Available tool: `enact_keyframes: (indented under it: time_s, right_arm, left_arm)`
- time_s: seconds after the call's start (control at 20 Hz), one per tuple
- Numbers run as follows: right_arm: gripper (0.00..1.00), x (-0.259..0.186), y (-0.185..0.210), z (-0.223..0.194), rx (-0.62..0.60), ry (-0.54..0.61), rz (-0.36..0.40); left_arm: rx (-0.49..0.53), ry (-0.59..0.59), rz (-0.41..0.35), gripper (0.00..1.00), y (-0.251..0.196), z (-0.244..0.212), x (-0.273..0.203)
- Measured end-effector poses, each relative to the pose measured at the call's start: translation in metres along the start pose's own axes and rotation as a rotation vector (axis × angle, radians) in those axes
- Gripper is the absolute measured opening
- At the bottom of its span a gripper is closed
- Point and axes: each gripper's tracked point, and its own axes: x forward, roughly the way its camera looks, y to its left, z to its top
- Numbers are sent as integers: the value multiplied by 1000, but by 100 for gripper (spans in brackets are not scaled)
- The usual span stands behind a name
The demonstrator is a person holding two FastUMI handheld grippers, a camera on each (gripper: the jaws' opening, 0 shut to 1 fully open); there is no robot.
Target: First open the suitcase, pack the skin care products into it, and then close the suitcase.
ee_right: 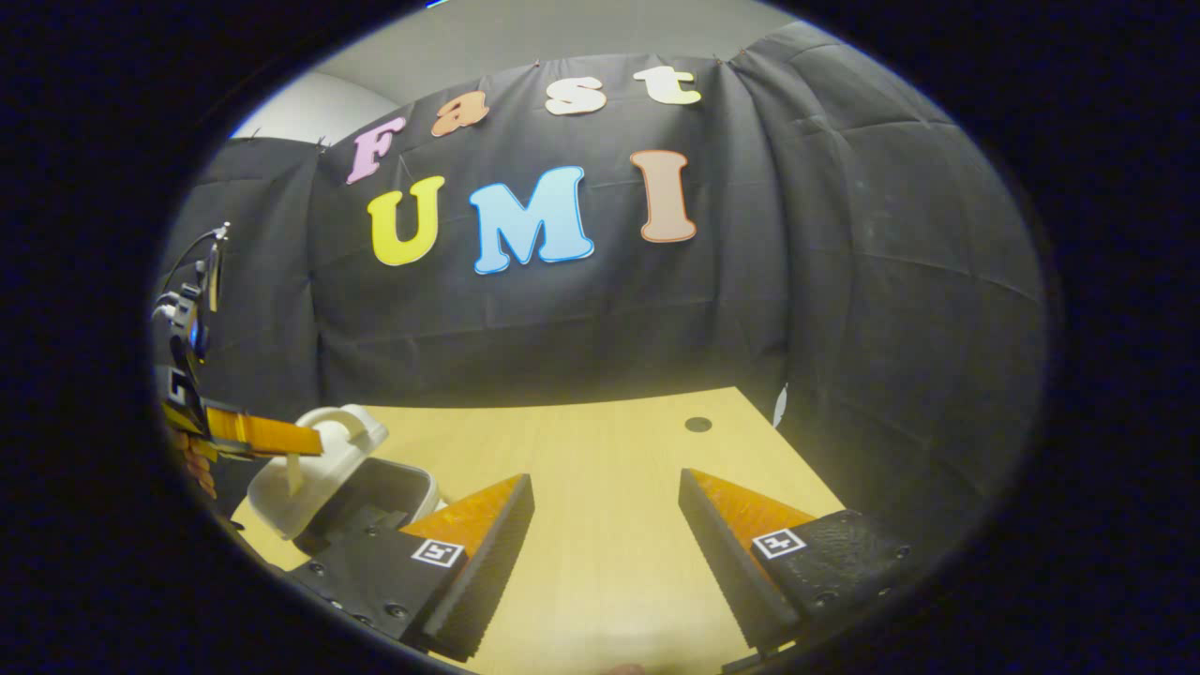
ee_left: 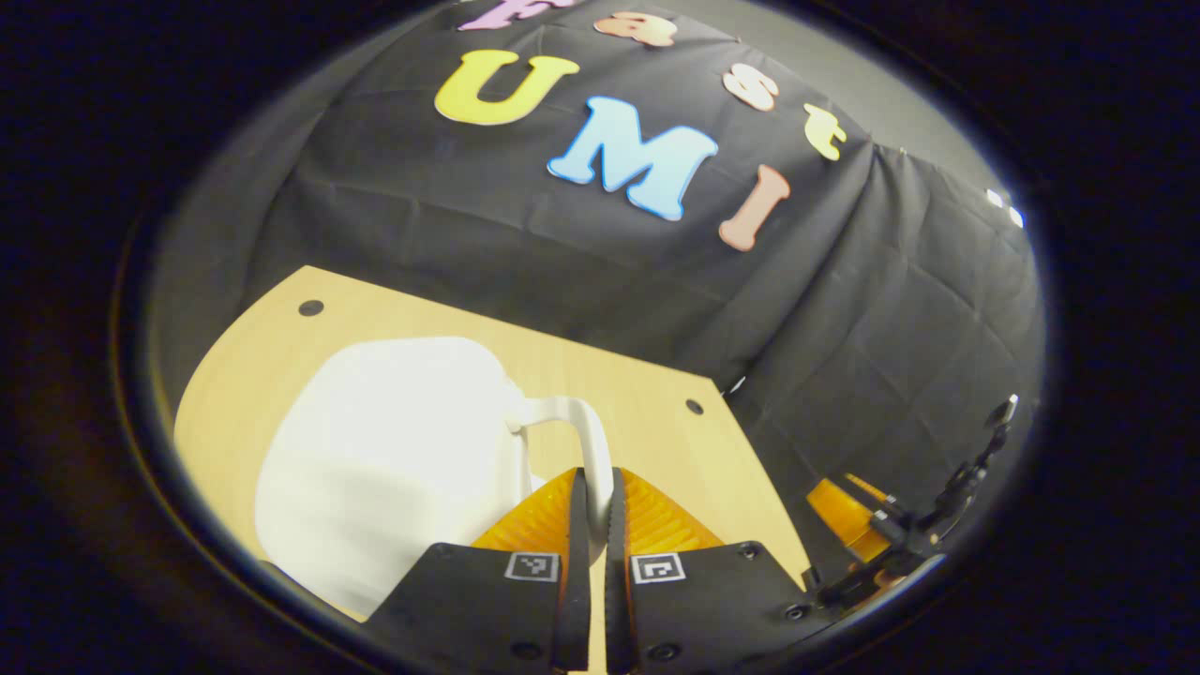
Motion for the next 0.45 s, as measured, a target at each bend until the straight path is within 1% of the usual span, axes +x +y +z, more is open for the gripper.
enact_keyframes:
  time_s: [0.1,0.2,0.35,0.45]
  right_arm:
    - [95,-2,-8,-1,-12,-1,22]
    - [95,-2,-14,-6,-33,11,35]
    - [95,-3,-19,-8,-22,18,40]
    - [95,-1,-21,-8,-10,18,22]
  left_arm:
    - [-7,40,30,14,0,-28,32]
    - [-19,83,57,14,0,-55,49]
    - [-13,115,87,15,6,-72,66]
    - [31,115,91,15,2,-78,67]
